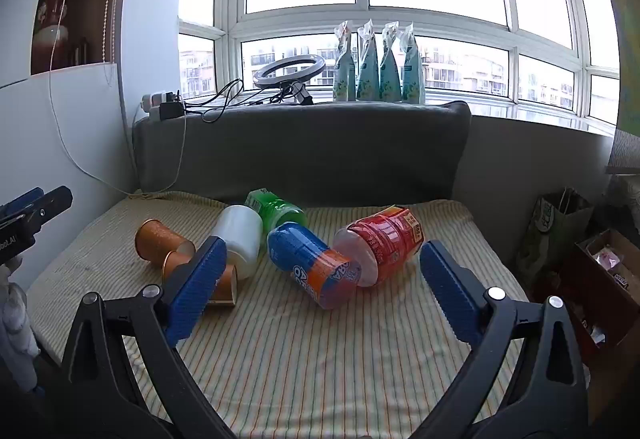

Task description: Flip cup upright

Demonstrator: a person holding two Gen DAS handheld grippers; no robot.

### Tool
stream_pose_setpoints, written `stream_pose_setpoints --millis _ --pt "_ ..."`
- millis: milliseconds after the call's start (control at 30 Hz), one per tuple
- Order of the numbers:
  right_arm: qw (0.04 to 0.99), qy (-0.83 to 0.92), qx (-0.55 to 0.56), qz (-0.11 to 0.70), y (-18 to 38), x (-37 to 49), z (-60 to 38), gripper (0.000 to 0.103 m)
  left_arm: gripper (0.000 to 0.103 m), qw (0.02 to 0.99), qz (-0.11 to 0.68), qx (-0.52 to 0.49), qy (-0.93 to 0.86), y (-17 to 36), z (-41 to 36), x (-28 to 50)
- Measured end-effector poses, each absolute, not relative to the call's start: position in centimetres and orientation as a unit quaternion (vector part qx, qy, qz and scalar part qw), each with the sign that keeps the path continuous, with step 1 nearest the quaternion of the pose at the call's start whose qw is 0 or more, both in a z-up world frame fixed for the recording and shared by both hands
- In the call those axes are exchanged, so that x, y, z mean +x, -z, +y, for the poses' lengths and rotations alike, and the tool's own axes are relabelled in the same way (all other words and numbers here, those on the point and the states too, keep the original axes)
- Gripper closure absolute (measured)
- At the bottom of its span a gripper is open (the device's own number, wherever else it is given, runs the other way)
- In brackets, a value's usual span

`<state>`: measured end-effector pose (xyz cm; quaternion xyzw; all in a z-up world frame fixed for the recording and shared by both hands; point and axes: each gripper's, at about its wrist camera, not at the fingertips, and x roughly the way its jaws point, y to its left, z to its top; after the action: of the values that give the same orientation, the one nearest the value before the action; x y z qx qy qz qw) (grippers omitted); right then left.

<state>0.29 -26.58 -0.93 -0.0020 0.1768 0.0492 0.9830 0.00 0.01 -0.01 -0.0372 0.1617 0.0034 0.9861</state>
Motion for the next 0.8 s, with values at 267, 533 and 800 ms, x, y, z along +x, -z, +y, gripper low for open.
stream_pose_setpoints --millis 267,533,800 --pt "0.981 -0.048 -0.004 0.187 1.05 0.51 -26.64 0.004 0.015 0.986 0.165 -0.036 0.002 0.03 0.28 0.23" --pt "0.982 -0.046 -0.004 0.186 1.13 0.64 -26.63 0.004 0.015 0.986 0.161 -0.036 -0.004 -0.03 0.32 0.27" --pt "0.982 -0.045 -0.003 0.185 1.06 0.45 -26.92 0.004 0.015 0.986 0.161 -0.035 -0.004 -0.14 0.13 0.15"
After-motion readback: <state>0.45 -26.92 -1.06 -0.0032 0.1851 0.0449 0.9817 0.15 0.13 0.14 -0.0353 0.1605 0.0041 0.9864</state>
